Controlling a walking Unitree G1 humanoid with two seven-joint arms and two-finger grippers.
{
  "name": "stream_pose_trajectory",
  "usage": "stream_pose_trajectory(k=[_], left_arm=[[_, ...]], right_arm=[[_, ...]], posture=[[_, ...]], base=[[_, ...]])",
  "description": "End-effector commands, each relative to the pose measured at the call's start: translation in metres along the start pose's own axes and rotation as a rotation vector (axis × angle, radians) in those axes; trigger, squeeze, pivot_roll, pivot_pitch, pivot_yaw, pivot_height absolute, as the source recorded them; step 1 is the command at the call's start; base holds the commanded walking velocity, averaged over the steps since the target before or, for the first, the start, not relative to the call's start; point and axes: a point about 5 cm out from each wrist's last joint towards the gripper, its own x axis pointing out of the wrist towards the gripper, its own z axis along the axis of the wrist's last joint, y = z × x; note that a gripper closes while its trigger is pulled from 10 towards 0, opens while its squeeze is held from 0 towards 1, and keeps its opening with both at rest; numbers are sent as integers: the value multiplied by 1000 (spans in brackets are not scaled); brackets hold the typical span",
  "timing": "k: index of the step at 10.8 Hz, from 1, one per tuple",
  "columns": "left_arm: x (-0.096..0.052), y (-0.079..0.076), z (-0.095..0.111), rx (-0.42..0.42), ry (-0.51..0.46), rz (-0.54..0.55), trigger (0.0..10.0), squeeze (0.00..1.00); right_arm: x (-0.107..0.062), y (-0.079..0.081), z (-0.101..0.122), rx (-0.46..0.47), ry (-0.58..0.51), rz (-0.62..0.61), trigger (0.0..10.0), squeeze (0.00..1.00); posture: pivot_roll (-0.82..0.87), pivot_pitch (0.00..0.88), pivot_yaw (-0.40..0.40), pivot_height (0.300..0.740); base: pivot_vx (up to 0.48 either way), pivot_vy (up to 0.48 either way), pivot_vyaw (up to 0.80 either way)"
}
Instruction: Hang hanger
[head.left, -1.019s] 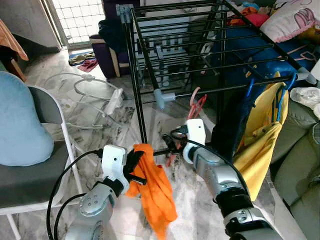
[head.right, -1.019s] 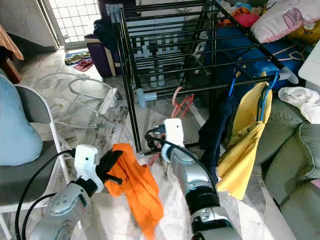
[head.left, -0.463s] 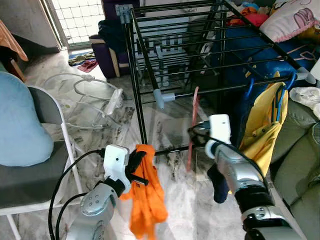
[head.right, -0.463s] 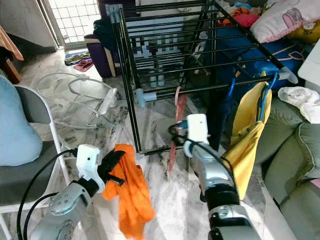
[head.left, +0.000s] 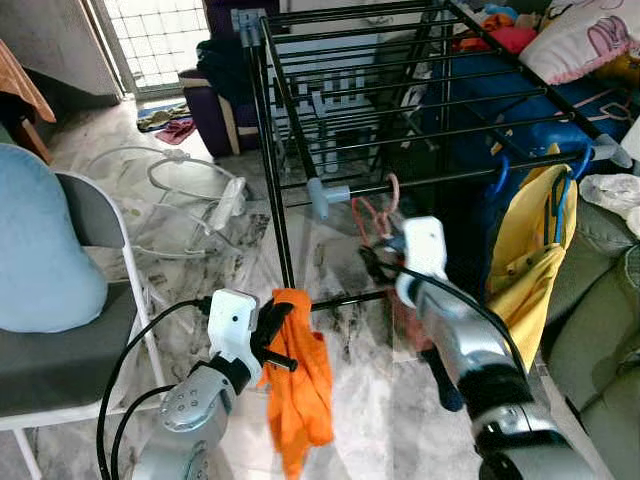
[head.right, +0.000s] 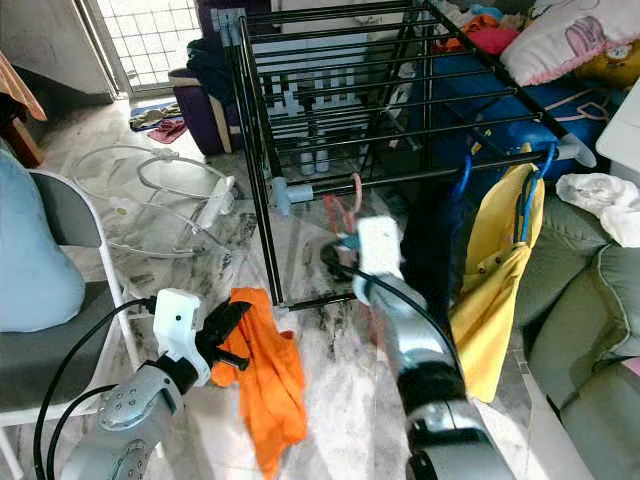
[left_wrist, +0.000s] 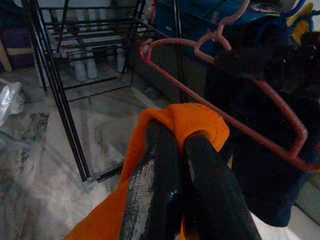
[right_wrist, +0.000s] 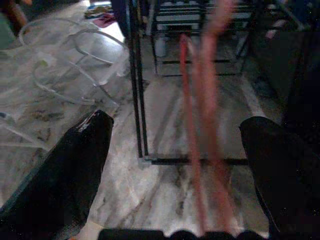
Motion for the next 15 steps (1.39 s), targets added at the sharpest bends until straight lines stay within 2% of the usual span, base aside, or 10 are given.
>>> stream_pose_trajectory(k=[1,4,6,8,10,11,13,14,15], left_arm=[[1,2,5,19,-8,-1,10000,0],[0,1,4,16,-8,4,10000,0],[0,0,2,16,2,2,10000,0],[1,0,1,16,9,-2,10000,0],[0,0,1,18,16,-11,10000,0],[-1,2,0,22,21,-9,10000,0],[-3,1,-1,24,27,-10,10000,0],[-4,0,-2,26,34,-14,10000,0],[-5,1,-2,28,37,-14,10000,0]], right_arm=[[4,4,5,-14,-3,21,10000,0],[6,-9,3,-50,29,-36,10000,0],[3,-23,14,-90,-32,-57,10000,0],[-5,-36,15,-120,-68,-62,10000,0],[-11,-58,13,-155,-48,-52,10000,0],[-15,-78,18,-196,-22,-38,10000,0],[-19,-99,21,-258,23,-12,10000,0],[-21,-106,21,-287,40,30,10000,0],[-21,-105,20,-275,53,58,10000,0]], posture=[[-44,22,48,740],[-37,19,40,740],[-37,20,38,740],[-37,20,38,740],[-44,27,45,740],[-41,31,45,740],[-33,30,45,740],[-27,29,46,740],[-21,28,48,740]], base=[[0,0,0],[0,0,0],[0,0,0],[0,0,0],[0,0,0],[0,0,0],[0,0,0],[0,0,0],[0,0,0]])
